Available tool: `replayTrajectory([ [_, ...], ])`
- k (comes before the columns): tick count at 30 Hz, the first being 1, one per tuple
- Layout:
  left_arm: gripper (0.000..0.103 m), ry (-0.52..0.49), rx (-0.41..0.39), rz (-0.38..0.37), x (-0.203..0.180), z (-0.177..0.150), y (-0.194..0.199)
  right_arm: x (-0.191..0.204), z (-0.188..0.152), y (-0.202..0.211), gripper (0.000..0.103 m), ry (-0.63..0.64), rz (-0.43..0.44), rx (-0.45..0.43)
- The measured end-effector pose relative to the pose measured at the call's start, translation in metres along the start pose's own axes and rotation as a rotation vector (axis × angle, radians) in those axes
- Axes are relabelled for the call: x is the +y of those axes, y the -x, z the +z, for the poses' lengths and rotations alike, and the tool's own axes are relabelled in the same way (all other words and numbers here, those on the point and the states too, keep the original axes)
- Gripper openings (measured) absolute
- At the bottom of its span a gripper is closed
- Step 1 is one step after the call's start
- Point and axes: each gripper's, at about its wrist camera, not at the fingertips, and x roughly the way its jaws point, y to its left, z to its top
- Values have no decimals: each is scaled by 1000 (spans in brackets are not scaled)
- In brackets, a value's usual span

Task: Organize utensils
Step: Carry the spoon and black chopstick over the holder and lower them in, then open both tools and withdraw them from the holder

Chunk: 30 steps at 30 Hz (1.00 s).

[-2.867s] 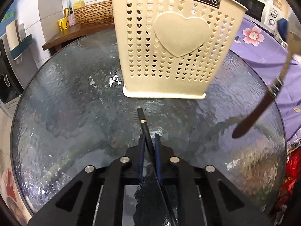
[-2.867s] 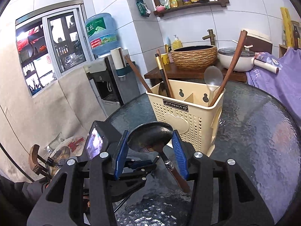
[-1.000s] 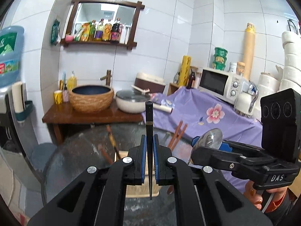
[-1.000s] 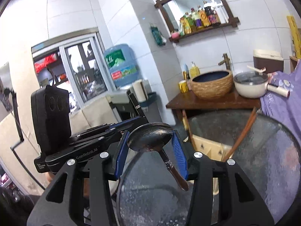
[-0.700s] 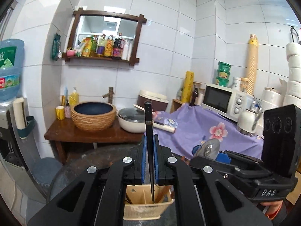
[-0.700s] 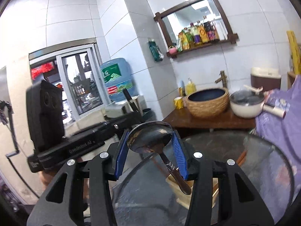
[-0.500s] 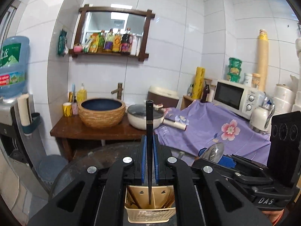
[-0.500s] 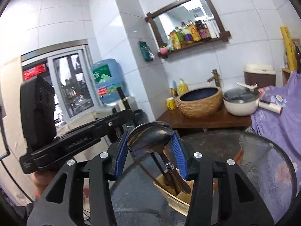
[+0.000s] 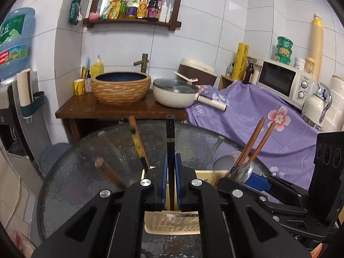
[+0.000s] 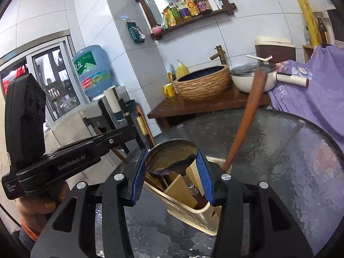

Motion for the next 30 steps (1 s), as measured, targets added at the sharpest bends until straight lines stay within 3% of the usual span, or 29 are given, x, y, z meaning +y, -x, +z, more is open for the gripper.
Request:
replayTrajectory([
  [10,8,-9,-21,16,2,-8,3,8,-17,-1,47,100,-89,-29],
  [12,22,-8,-48,19,1,-7,10,11,-17,5,60,118,-89,-53],
  [15,48,2,-103,7,0,-9,32,15,-17,17,62,139,-89,-80],
  [16,52,4,-130,9,0,-12,42,16,-17,21,62,145,-90,-87],
  [18,74,3,-172,27,0,-20,59,17,-22,34,73,152,-95,-103],
  [20,85,11,-224,69,3,-36,78,18,-31,47,78,160,-127,-110],
  [24,97,-3,-258,125,9,-67,100,28,-55,73,91,217,-228,-123],
  [30,97,-8,-233,135,12,-133,125,43,-105,123,97,234,-276,-183],
])
